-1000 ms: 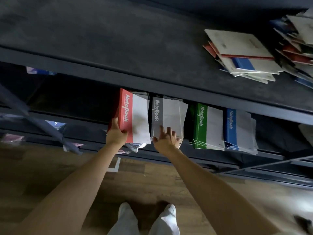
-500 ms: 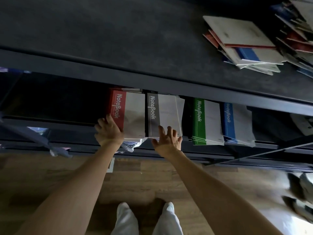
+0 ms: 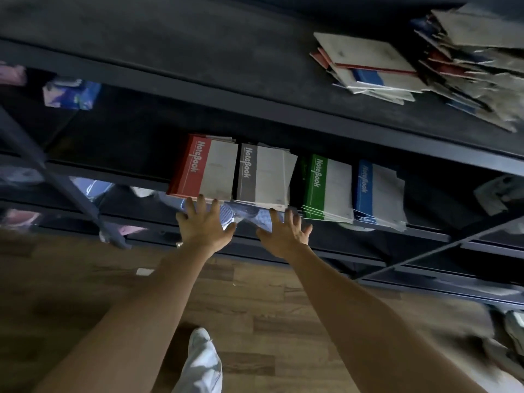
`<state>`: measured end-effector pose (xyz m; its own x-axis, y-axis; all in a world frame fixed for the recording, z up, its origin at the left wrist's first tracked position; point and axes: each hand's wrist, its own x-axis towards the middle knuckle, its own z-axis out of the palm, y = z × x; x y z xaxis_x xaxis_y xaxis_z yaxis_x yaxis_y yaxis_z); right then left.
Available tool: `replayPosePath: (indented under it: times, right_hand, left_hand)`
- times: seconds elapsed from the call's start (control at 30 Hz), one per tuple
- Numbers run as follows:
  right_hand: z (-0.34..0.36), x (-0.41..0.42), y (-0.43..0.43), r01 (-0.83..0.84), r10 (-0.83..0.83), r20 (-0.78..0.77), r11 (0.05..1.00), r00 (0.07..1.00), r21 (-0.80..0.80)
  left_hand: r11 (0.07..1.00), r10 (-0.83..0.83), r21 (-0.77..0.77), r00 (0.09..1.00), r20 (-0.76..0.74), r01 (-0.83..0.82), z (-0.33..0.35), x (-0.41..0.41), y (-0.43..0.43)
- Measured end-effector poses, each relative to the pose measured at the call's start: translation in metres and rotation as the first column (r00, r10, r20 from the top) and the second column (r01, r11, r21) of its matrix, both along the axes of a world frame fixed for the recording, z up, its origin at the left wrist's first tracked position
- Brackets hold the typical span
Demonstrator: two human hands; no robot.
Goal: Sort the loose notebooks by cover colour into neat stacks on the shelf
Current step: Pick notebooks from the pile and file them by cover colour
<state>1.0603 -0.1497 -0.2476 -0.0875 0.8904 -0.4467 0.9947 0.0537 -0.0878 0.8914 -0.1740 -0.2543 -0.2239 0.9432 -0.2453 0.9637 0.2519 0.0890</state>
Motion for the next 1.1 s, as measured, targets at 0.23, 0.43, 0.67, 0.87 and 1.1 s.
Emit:
replayPosePath:
  times: [0.23, 0.43, 0.67, 0.87, 1.1]
  right_hand:
    - [0.045, 0.085, -0.072, 0.008, -0.011, 0.026, 0.996, 1.0, 0.091]
    - [0.103, 0.142, -0.106, 0.026, -0.036, 0.044, 0.976, 0.998, 0.214]
    - [0.169, 0.168, -0.116, 0.057, -0.062, 0.001, 0.925, 0.998, 0.375]
    - [0.21, 0.169, -0.095, 0.084, -0.065, -0.058, 0.886, 0.996, 0.457]
    - [0.23, 0.158, -0.038, 0.12, -0.09, -0.084, 0.855, 0.992, 0.504]
  left_hand:
    - [0.997, -0.036, 0.07, 0.999, 0.025, 0.034, 0.041, 0.084, -0.071]
    - [0.977, -0.11, 0.185, 0.993, 0.039, 0.101, 0.096, 0.151, -0.105]
    - [0.932, -0.161, 0.317, 0.984, -0.079, 0.178, 0.156, 0.178, -0.112]
    - [0.896, -0.187, 0.391, 0.978, -0.091, 0.208, 0.192, 0.175, -0.088]
    - [0.861, -0.218, 0.445, 0.969, -0.113, 0.245, 0.221, 0.169, -0.019]
